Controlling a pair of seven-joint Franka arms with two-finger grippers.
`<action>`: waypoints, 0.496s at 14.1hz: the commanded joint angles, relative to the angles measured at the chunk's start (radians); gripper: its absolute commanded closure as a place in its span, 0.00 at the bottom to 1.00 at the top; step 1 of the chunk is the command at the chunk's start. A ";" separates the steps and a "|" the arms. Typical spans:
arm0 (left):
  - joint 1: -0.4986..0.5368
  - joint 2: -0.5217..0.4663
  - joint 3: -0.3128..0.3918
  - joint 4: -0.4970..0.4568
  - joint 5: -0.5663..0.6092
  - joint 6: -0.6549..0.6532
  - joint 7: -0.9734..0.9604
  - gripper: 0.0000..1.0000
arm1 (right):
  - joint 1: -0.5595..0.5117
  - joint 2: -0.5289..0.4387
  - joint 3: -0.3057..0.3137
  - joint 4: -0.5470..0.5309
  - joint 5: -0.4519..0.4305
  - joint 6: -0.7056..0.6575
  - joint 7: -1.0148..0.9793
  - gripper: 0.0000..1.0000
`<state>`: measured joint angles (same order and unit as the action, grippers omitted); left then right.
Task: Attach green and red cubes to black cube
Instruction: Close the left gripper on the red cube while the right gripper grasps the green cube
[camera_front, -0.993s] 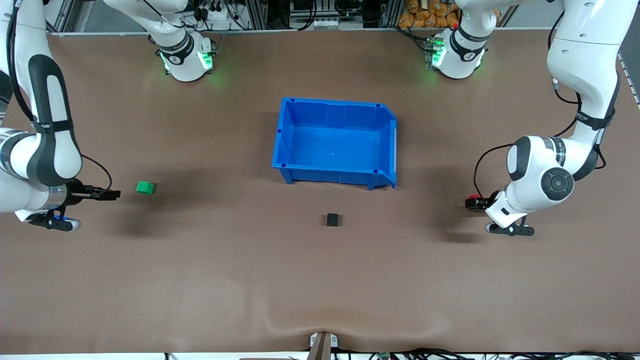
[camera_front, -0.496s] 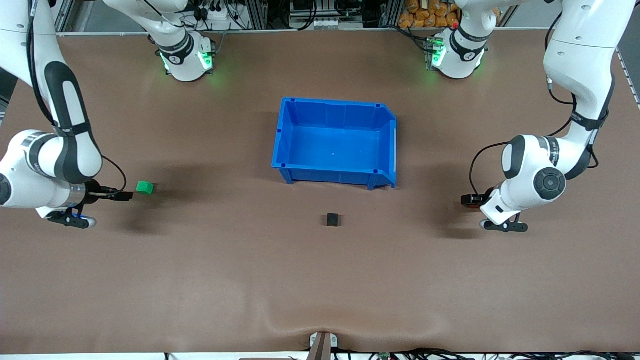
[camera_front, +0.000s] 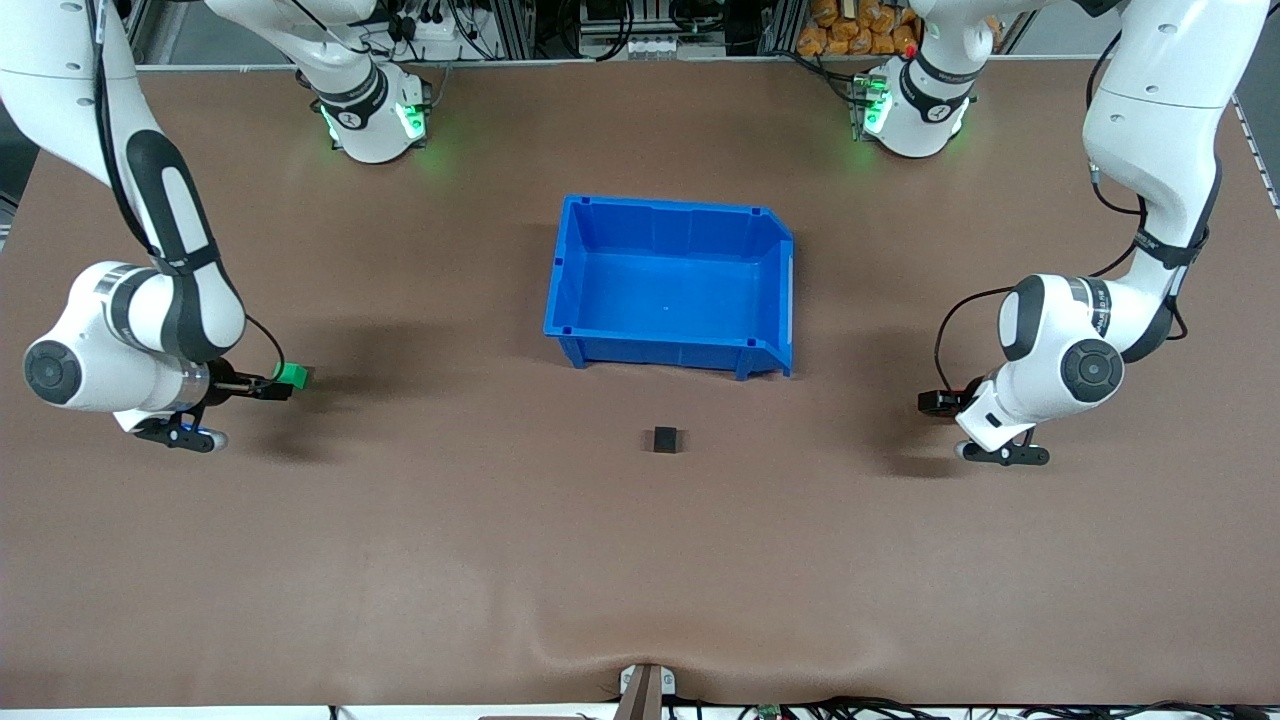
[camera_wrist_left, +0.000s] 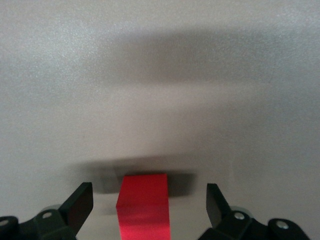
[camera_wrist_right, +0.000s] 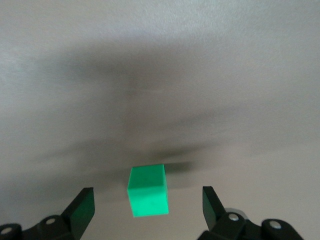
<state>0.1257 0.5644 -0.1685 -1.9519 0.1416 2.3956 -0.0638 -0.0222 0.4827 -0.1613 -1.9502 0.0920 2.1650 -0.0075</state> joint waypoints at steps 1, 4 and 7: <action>0.003 -0.001 -0.003 -0.002 0.026 0.011 -0.025 0.19 | 0.010 0.000 -0.001 -0.038 0.006 0.039 0.012 0.14; 0.003 -0.001 -0.003 -0.002 0.026 0.011 -0.025 0.44 | 0.010 0.008 -0.001 -0.061 0.006 0.042 0.012 0.37; 0.003 0.000 -0.003 -0.002 0.026 0.011 -0.025 0.70 | 0.010 0.019 -0.001 -0.073 0.006 0.077 0.012 0.45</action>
<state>0.1257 0.5645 -0.1685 -1.9519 0.1416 2.3958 -0.0638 -0.0176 0.4998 -0.1611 -2.0063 0.0921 2.2089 -0.0071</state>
